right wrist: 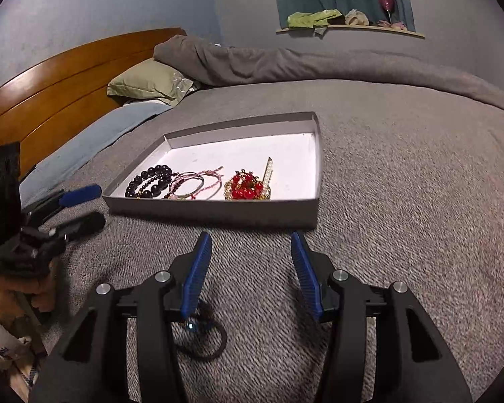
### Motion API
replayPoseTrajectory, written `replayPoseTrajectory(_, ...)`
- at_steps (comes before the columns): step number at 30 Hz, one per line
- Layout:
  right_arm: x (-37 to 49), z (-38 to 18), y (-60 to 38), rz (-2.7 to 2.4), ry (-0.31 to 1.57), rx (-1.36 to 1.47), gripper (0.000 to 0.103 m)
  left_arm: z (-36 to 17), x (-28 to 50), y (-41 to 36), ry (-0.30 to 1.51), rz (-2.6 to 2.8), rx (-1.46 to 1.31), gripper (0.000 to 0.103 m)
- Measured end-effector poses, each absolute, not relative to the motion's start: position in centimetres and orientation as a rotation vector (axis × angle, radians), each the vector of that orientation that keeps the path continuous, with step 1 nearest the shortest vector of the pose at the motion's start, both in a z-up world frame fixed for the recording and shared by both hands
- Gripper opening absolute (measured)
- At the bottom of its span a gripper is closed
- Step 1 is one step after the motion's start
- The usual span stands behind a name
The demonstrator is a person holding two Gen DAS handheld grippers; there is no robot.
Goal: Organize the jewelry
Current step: 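Grasp the blue bead bracelet with the left tool while the right tool grasps the black hair tie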
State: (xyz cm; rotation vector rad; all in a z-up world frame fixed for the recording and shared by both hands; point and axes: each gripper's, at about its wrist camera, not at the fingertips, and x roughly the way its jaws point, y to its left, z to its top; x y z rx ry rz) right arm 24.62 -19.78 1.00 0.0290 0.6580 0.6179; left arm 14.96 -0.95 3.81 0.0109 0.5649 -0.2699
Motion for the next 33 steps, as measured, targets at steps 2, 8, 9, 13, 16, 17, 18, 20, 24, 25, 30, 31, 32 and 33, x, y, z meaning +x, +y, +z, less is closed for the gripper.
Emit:
replayPoseTrajectory(2, 24.4, 0.8, -20.1, 0.621, 0.666, 0.032, 0.049, 3.3, 14.7, -1.8, 0.59, -0.324, 0.015, 0.088)
replayPoseTrajectory(8, 23.4, 0.0, -20.3, 0.63, 0.685, 0.009, 0.049, 2.2, 14.1, -4.8, 0.643, -0.417, 0.085, 0.07)
replayPoseTrajectory(9, 23.3, -0.1, -20.3, 0.631, 0.686, 0.004, 0.049, 2.1, 14.3, -5.3, 0.654, -0.424, 0.091, 0.065)
replayPoseTrajectory(13, 22.6, -0.4, -20.4, 0.639, 0.689, -0.018, 0.049, 1.5, 15.2, -6.4, 0.687, -0.433, 0.091, 0.058)
replayPoseTrajectory(16, 22.3, -0.5, -20.6, 0.645, 0.692, -0.025, 0.049, 1.1, 16.0, -7.5, 0.713, -0.436, 0.109, 0.054)
replayPoseTrajectory(17, 22.2, -0.5, -20.7, 0.647, 0.694, -0.026, 0.049, 0.8, 16.2, -8.0, 0.728, -0.434, 0.126, 0.052)
replayPoseTrajectory(18, 22.2, -0.5, -20.7, 0.651, 0.696, -0.026, 0.049, 0.5, 16.4, -8.4, 0.745, -0.43, 0.145, 0.048)
replayPoseTrajectory(20, 22.1, -0.6, -20.8, 0.663, 0.7, -0.031, 0.049, 0.2, 16.8, -8.6, 0.764, -0.418, 0.155, 0.034)
replayPoseTrajectory(24, 21.7, -0.6, -20.4, 0.706, 0.7, -0.051, 0.049, 0.4, 16.8, -7.4, 0.756, -0.4, 0.124, 0.008)
replayPoseTrajectory(25, 21.5, -0.7, -20.2, 0.72, 0.7, -0.06, 0.049, 0.5, 16.7, -6.9, 0.745, -0.392, 0.114, 0.008)
replayPoseTrajectory(30, 20.6, -1.1, -18.7, 0.761, 0.712, -0.131, 0.048, 1.2, 16.5, -4.2, 0.721, -0.346, 0.066, 0.008)
replayPoseTrajectory(31, 20.6, -1.2, -18.5, 0.762, 0.715, -0.142, 0.048, 1.3, 16.4, -3.9, 0.719, -0.34, 0.06, 0.008)
replayPoseTrajectory(32, 20.5, -1.3, -18.4, 0.761, 0.72, -0.15, 0.046, 1.4, 16.3, -3.4, 0.716, -0.331, 0.051, 0.008)
replayPoseTrajectory(33, 20.5, -1.4, -18.3, 0.761, 0.724, -0.154, 0.039, 1.5, 16.2, -2.9, 0.713, -0.325, 0.044, 0.008)
